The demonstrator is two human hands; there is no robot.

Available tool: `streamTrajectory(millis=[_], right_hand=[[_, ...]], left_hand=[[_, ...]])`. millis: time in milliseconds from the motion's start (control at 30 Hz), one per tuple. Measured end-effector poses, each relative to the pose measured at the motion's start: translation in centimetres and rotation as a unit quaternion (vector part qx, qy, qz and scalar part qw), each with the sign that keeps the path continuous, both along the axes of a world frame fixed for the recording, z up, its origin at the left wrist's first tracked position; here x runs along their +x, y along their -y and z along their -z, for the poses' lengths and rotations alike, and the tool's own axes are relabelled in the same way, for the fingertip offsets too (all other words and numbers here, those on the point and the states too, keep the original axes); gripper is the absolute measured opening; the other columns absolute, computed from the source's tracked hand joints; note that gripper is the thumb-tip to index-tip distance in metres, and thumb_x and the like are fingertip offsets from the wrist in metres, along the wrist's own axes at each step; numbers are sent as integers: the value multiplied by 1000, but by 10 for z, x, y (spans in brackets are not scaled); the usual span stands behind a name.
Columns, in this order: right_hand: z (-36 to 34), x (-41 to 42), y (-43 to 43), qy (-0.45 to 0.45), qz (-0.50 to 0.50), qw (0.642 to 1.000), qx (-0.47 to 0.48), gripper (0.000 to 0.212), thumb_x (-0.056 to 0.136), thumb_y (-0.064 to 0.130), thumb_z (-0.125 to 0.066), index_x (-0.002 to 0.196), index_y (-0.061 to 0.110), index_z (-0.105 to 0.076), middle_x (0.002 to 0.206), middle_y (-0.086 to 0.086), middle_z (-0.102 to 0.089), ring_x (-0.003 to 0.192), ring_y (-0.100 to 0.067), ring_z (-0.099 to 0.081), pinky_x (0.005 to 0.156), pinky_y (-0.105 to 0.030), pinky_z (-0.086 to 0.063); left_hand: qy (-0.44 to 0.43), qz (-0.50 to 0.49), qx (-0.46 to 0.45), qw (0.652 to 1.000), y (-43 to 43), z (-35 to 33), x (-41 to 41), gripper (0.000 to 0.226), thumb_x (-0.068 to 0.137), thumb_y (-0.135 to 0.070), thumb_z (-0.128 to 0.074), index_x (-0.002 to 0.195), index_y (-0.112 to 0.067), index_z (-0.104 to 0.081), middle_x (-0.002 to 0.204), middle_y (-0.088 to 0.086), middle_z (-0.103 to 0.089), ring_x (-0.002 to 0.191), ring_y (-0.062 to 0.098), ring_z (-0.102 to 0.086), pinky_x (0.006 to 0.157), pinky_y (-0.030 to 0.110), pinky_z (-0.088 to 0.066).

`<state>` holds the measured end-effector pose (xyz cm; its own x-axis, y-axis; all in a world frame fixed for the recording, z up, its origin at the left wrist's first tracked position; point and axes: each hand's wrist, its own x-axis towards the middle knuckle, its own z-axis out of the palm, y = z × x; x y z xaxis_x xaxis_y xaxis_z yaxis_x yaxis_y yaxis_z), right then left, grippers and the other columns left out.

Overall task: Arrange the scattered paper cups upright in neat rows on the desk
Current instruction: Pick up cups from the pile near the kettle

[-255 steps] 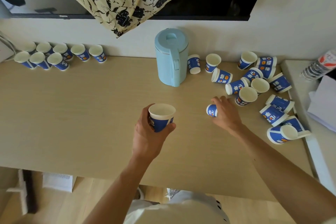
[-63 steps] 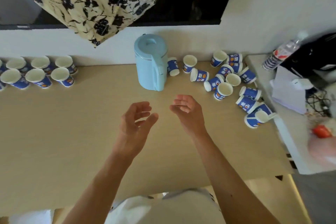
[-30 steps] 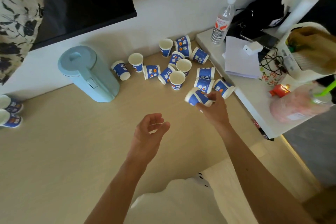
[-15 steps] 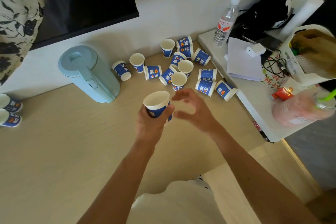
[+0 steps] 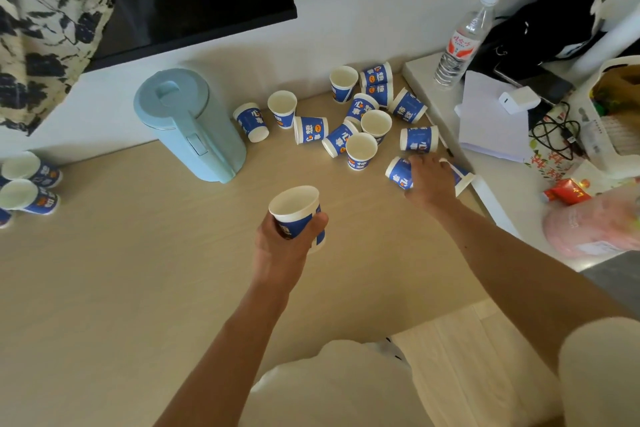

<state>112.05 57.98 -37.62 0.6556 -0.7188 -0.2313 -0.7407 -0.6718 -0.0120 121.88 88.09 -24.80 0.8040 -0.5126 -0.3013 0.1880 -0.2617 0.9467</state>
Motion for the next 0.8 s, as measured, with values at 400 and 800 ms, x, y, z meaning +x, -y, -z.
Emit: streamTrajectory(millis=[400,800], right_hand=[[-3,3,-57,246,7,952,182,62,70,29,-87,124,19,-56,116,-1,-54,106,-25,-61,92,-42,-50],[-37,61,-146,395,19,839,373,70,81,23,-85,143,30,-54,138,11,-60,127,-4,-55,102,-22,-44]], left_hand=[[-11,-47,15,999,-21,6,7,20,84,-23,-80,93,-37,-69,85,-22,-74,73,-7,-66,75,27,-54],[4,-80,29,996,-79,7,28,19,82,-34,-76,86,-51,-69,77,-15,-72,66,-1,-63,73,31,-55]])
